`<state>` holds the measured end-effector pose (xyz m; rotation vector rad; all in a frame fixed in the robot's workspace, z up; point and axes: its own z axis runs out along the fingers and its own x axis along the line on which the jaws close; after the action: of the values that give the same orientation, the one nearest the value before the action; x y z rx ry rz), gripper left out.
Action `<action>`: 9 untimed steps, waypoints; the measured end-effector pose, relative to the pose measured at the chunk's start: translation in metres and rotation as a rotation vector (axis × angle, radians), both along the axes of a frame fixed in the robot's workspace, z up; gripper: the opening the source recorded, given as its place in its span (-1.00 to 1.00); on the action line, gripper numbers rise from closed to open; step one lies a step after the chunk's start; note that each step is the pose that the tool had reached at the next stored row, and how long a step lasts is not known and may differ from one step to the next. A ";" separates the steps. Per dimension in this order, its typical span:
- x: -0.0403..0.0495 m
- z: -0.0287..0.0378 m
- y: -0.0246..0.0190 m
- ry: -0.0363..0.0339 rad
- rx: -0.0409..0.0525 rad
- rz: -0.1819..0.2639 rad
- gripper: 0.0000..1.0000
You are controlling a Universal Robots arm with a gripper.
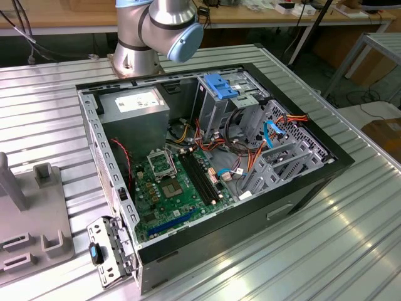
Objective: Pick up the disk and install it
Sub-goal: 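Pick up the disk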
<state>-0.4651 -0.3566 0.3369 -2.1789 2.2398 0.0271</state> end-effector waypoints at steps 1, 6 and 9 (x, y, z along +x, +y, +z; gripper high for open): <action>-0.0001 -0.0024 0.0000 -0.0001 0.0000 0.000 0.44; -0.0005 -0.0191 0.0000 0.0000 0.0000 0.000 0.44; -0.0005 -0.0272 0.0000 -0.0001 0.0001 0.000 0.44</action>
<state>-0.4656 -0.3566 0.3098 -2.1788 2.2397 0.0271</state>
